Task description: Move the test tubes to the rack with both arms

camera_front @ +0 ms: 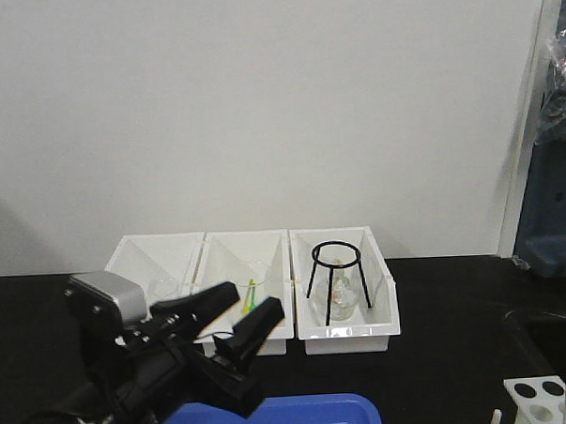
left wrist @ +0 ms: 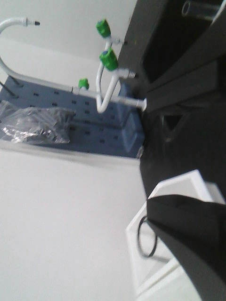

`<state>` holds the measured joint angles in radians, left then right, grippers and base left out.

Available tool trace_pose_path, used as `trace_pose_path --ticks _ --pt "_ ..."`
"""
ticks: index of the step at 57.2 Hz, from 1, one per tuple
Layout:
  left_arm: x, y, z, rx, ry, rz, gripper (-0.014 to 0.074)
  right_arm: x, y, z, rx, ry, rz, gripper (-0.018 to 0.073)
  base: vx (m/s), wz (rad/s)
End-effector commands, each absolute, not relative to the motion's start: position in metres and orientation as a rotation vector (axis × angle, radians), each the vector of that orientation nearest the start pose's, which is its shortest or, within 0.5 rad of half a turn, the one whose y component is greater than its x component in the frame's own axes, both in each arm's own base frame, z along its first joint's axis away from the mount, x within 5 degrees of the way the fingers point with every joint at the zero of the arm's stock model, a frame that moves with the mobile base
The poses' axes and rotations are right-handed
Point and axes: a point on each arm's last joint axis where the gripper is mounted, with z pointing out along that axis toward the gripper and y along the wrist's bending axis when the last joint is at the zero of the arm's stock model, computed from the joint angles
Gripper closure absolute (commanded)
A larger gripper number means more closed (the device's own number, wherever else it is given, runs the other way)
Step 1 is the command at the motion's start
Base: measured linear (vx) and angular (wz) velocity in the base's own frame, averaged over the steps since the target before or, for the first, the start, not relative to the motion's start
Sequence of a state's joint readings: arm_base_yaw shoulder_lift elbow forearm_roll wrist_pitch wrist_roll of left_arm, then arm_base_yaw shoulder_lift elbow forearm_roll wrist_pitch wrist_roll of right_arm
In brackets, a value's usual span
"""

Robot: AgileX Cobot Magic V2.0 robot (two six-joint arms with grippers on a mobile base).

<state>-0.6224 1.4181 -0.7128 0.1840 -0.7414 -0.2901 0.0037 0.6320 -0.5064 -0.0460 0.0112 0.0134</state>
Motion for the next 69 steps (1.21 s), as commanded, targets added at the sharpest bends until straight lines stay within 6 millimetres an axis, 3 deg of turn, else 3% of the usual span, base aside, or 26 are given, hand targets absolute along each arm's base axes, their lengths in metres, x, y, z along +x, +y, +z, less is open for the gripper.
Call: trace_pose_path --ticks 1,9,22,69 --pt "0.222 -0.163 0.343 0.404 1.277 -0.597 0.0095 0.129 0.0 0.344 -0.032 1.563 -0.037 0.0071 0.0 0.0" --pt "0.186 -0.13 0.376 0.382 1.316 -0.505 0.0095 0.122 -0.001 0.343 -0.031 1.592 -0.04 0.0072 0.0 0.0" --pt "0.142 -0.1 0.398 0.46 1.314 -0.444 0.0097 0.122 -0.001 0.343 -0.031 1.59 -0.04 0.0072 0.0 0.0" --pt "0.14 -0.1 0.39 0.499 1.411 -0.448 0.0123 0.123 -0.001 0.343 -0.031 1.587 -0.04 0.0072 0.0 0.0"
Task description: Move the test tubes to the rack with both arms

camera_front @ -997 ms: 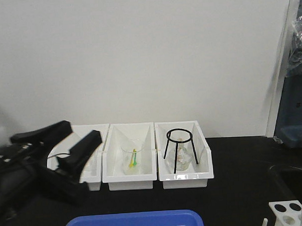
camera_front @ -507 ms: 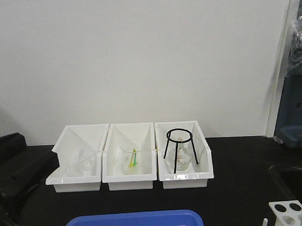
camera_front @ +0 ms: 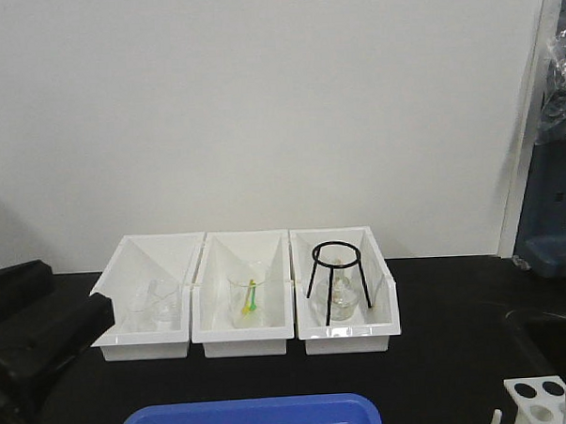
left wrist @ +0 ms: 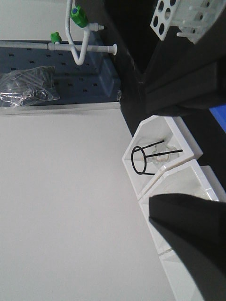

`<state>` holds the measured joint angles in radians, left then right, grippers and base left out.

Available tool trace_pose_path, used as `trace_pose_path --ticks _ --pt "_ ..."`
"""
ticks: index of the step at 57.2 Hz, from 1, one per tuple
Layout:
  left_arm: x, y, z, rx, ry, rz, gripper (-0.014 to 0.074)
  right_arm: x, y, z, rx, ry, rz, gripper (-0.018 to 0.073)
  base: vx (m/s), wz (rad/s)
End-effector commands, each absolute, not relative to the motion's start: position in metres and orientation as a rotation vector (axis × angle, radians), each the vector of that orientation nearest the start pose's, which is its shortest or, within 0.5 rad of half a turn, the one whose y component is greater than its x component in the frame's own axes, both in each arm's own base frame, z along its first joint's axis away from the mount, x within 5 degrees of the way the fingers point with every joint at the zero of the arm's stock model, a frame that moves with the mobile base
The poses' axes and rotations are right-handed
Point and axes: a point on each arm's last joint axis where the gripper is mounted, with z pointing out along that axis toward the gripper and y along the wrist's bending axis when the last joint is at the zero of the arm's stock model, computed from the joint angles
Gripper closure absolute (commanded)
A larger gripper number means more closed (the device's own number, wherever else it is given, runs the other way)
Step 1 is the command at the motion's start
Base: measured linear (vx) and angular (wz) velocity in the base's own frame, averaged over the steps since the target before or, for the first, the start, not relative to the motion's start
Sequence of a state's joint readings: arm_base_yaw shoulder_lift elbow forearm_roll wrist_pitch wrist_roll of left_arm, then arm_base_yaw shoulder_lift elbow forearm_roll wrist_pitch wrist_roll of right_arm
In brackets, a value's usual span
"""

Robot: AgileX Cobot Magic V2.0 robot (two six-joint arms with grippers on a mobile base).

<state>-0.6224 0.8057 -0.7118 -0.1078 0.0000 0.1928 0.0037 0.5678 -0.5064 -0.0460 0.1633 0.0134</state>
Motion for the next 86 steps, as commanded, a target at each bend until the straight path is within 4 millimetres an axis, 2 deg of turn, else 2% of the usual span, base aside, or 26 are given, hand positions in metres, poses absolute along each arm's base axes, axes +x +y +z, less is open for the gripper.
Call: trace_pose_path --ticks 1,10,18,32,45,53,64,70,86 --pt "0.14 -0.1 0.389 0.501 1.416 -0.447 0.0125 0.123 -0.001 0.343 -0.031 1.587 -0.04 0.0072 0.0 0.0" --pt "0.137 -0.098 0.389 0.502 1.416 -0.448 0.0184 0.123 -0.001 0.343 -0.031 1.586 -0.04 0.0072 0.0 0.0" --pt "0.119 -0.08 0.381 0.467 1.38 -0.43 0.0272 0.123 -0.001 0.343 -0.031 1.586 -0.04 0.0072 0.0 0.0" --pt "0.087 -0.032 0.348 0.27 1.351 -0.259 0.047 0.123 -0.001 0.343 -0.031 1.586 -0.04 0.0072 0.0 0.0" --pt "0.065 -0.009 0.303 0.122 1.362 -0.076 0.0604 0.123 -0.001 0.343 -0.031 1.586 -0.04 0.0072 0.0 0.0" --pt "0.057 -0.004 0.267 0.08 1.384 -0.022 0.0602 0.123 -0.001 0.343 -0.031 1.586 -0.04 0.0072 0.0 0.0" --pt "0.055 -0.003 0.215 0.059 1.447 -0.021 0.0602 0.123 -0.001 0.343 -0.031 1.586 -0.04 0.0072 0.0 0.0" --pt "0.054 -0.004 0.208 0.065 1.531 -0.034 0.0602 0.123 -0.001 0.343 -0.031 1.586 -0.04 0.0072 0.0 0.0" --pt "0.054 -0.004 0.206 0.065 1.548 -0.033 0.0601 0.122 -0.001 0.343 -0.031 1.59 -0.04 0.0072 0.0 0.0"
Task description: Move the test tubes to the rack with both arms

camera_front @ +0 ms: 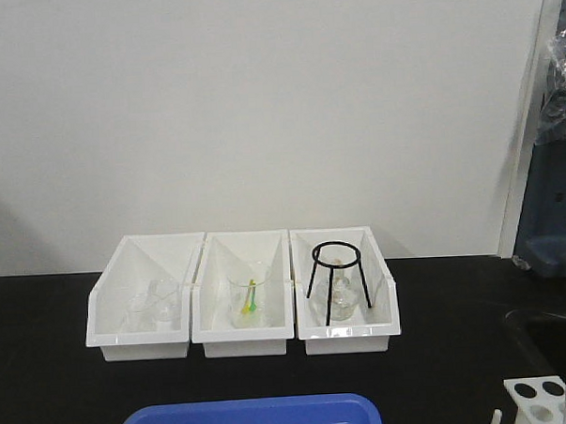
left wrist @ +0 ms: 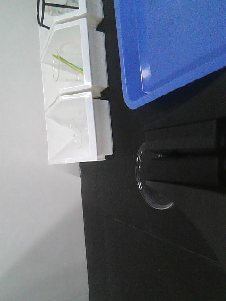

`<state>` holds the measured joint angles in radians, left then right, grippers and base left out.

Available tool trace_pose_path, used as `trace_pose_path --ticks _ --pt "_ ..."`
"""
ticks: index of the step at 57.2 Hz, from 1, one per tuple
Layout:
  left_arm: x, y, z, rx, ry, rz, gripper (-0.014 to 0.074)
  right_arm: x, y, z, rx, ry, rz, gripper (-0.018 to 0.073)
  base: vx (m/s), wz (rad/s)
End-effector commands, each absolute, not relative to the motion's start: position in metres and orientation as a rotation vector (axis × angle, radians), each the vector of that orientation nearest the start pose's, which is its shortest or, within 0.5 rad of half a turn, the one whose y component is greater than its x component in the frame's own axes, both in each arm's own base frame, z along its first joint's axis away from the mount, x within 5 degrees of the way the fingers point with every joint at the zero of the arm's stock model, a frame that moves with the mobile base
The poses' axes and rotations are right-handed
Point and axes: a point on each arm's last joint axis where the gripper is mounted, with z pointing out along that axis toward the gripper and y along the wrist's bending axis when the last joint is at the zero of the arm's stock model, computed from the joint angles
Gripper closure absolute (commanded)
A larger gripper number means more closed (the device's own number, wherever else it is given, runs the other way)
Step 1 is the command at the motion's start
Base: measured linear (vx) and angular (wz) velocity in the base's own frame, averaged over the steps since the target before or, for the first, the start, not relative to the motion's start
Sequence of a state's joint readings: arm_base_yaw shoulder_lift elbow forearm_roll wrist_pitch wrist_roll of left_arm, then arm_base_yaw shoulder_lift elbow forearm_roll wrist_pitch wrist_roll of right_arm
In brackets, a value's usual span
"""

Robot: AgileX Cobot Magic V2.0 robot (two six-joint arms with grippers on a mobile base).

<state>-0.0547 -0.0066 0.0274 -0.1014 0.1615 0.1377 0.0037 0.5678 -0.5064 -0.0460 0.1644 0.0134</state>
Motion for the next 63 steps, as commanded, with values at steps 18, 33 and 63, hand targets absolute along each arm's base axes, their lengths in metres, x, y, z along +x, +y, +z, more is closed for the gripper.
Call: trace_pose_path --ticks 18,33,63 --pt "0.054 -0.004 0.206 0.065 1.548 -0.033 0.0601 0.122 -0.001 0.343 -0.031 1.59 -0.04 0.0072 0.0 0.0" --pt "0.054 -0.004 0.206 0.065 1.548 -0.033 0.0601 0.122 -0.001 0.343 -0.031 1.59 -0.04 0.0072 0.0 0.0" --pt "0.054 -0.004 0.206 0.065 1.548 -0.033 0.0601 0.058 0.0 0.281 -0.039 1.389 -0.044 0.044 0.0 0.0"
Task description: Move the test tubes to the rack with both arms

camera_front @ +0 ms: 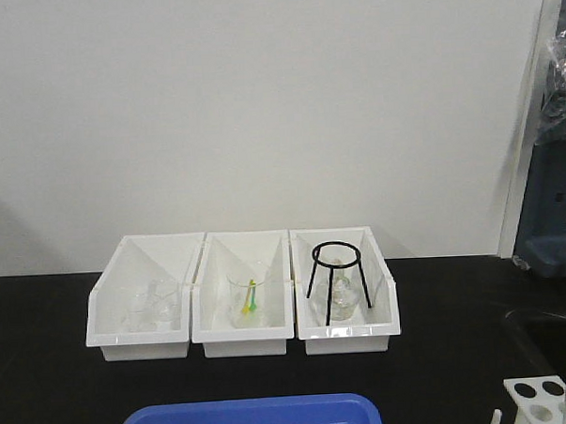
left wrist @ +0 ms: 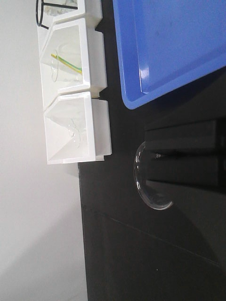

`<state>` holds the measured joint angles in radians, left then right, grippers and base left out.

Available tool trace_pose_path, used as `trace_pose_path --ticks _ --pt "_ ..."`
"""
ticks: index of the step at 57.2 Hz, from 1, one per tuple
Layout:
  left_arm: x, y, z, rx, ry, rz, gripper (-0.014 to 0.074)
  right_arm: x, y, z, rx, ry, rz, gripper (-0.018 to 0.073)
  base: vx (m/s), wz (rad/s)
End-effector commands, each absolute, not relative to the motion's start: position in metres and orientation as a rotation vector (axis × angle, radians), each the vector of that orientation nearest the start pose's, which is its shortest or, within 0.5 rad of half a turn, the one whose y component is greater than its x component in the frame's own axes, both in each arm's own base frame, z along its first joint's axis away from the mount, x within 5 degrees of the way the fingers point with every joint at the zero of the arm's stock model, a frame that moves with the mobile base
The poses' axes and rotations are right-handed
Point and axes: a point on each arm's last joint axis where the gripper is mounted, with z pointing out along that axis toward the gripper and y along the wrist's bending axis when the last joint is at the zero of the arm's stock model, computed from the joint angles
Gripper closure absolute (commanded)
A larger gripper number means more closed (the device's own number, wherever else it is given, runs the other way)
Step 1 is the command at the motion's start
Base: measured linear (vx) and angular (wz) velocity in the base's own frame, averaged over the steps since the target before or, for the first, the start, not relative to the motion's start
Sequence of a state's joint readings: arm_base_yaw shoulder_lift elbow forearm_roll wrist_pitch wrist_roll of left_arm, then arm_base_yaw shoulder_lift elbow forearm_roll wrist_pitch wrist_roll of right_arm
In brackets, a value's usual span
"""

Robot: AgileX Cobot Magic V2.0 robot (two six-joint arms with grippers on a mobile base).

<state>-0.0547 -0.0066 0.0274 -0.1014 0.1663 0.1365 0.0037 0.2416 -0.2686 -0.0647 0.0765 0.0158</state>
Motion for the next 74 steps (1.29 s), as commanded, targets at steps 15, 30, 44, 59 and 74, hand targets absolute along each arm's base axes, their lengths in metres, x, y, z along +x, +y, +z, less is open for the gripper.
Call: trace_pose_path --ticks 15,30,44,59,74 --pt "0.054 -0.004 0.206 0.065 1.549 -0.033 0.0601 0.056 0.0 0.209 -0.038 1.453 -0.036 0.0571 0.0 0.0" --pt "0.054 -0.004 0.205 0.067 1.556 -0.033 0.0601 0.057 0.0 0.195 -0.018 1.558 -0.023 0.0571 0.0 0.0" --pt "0.054 -0.004 0.205 0.067 1.557 -0.033 0.0601 0.057 0.0 0.195 -0.016 1.559 -0.021 0.0571 0.0 0.0" --pt "0.054 -0.004 0.205 0.067 1.557 -0.033 0.0601 0.057 0.0 0.195 -0.016 1.559 -0.021 0.0571 0.0 0.0" --pt "0.054 -0.004 0.205 0.067 1.557 -0.033 0.0601 0.057 0.0 0.195 -0.016 1.559 -0.021 0.0569 0.0 0.0"
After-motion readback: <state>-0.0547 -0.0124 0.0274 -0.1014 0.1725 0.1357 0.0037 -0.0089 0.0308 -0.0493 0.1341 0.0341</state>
